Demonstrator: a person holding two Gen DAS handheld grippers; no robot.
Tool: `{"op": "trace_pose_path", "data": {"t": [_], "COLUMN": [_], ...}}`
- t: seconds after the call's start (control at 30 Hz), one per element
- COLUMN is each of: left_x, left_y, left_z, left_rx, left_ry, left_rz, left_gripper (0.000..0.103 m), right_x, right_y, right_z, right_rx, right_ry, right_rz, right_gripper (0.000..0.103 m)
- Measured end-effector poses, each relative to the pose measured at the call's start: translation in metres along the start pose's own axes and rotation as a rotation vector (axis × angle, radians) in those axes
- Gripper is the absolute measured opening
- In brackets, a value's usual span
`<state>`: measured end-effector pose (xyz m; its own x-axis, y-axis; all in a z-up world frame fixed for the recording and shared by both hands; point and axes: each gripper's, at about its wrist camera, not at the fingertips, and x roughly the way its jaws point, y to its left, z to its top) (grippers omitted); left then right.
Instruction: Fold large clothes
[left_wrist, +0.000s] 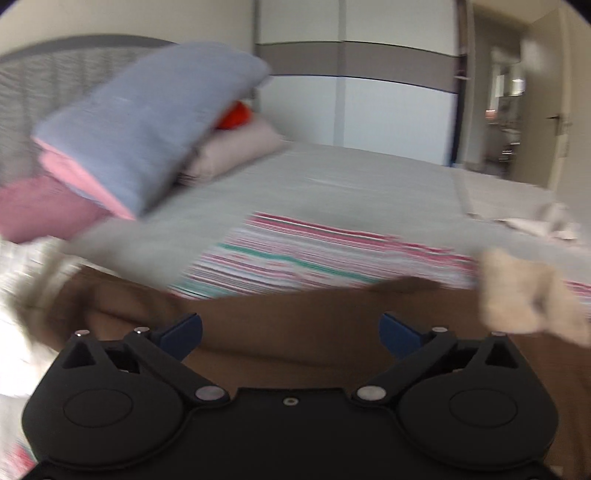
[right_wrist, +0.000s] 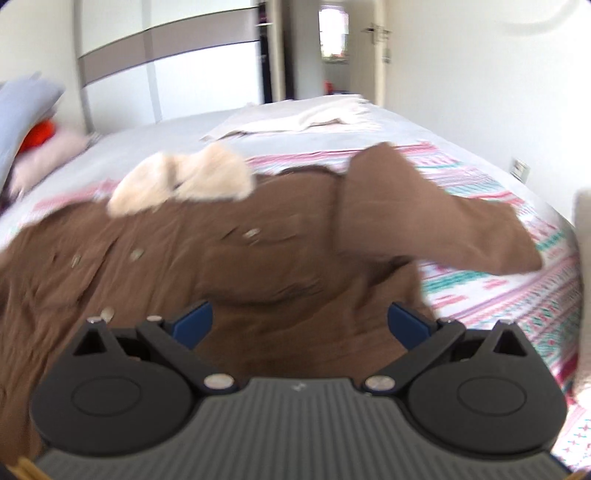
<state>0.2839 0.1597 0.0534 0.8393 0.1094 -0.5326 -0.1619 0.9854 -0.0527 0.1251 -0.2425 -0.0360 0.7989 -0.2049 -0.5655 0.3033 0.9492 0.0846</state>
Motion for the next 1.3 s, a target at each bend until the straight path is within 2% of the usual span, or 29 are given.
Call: {"op": "trace_pose_path", "data": {"t": [0.17,0.27,0.37,0.43,0.5,0.57,0.67,0.73,0.77,0.8,0.83,0.87,0.9,0.93,0.97,1.07,1.17,1.3], "left_x": [0.007,0.027,0.048,0.062,0.063,0.065,0.071,0.07,0.07,0.069,0.069,0.069,0.067,0.066,0.066,0.066,0.066,0.065], "left_y": [-0.079,-0.114,-0.146,-0.157,-0.156,-0.145,-0.145,-0.148,-0.149,-0.148,-0.148,-0.147,-0.146,-0.145,-0.144,-0.143,-0.143,-0.143], "left_z": [-0.041,-0.071,-0.107,-0.129,-0.125,-0.121,-0.12,-0.12,-0.12,-0.121,-0.121,-0.121,-0.122,-0.122,-0.122,-0.123,-0.123,-0.123], "left_rx": [-0.072,-0.09,-0.077,-0.046,-0.054,-0.112,-0.112,-0.1,-0.099,-0.1,-0.101,-0.103,-0.105,-0.107,-0.109,-0.114,-0.115,-0.114], "left_ry": [0.048,0.043,0.031,0.046,0.063,0.051,0.07,0.068,0.069,0.069,0.068,0.067,0.066,0.066,0.065,0.064,0.065,0.065], "left_rz": [-0.201,-0.272,-0.34,-0.36,-0.37,-0.464,-0.474,-0.474,-0.472,-0.473,-0.473,-0.475,-0.476,-0.478,-0.48,-0.485,-0.486,-0.484], "left_gripper": [0.103,0.103,0.103,0.103,0.103,0.103,0.103,0.103,0.103,0.103,0.103,0.103,0.103,0.103,0.103,0.103,0.103,0.103], "right_x": [0.01,0.032,0.062,0.083,0.105,0.132,0.165,0.177,0.177,0.178,0.18,0.179,0.178,0.177,0.175,0.165,0.153,0.135], "right_y": [-0.062,-0.104,-0.142,-0.167,-0.188,-0.201,-0.222,-0.236,-0.237,-0.233,-0.226,-0.219,-0.211,-0.202,-0.192,-0.167,-0.164,-0.193], "right_z": [0.041,0.067,0.083,0.088,0.086,0.082,0.077,0.072,0.068,0.067,0.066,0.067,0.07,0.073,0.077,0.09,0.109,0.128], "right_rx": [0.155,0.202,0.207,0.24,0.274,0.271,0.322,0.428,0.462,0.453,0.416,0.374,0.323,0.271,0.216,0.034,-0.139,-0.275], "right_ry": [-0.002,0.017,0.056,0.094,0.134,0.186,0.235,0.227,0.187,0.161,0.149,0.133,0.119,0.122,0.135,0.138,0.101,0.054], "right_rz": [-0.071,-0.179,-0.328,-0.395,-0.443,-0.493,-0.559,-0.545,-0.554,-0.569,-0.584,-0.577,-0.543,-0.508,-0.513,-0.606,-0.812,-1.091], "right_gripper": [0.103,0.103,0.103,0.103,0.103,0.103,0.103,0.103,0.103,0.102,0.098,0.078,0.041,0.028,0.016,0.009,0.009,0.008]}}
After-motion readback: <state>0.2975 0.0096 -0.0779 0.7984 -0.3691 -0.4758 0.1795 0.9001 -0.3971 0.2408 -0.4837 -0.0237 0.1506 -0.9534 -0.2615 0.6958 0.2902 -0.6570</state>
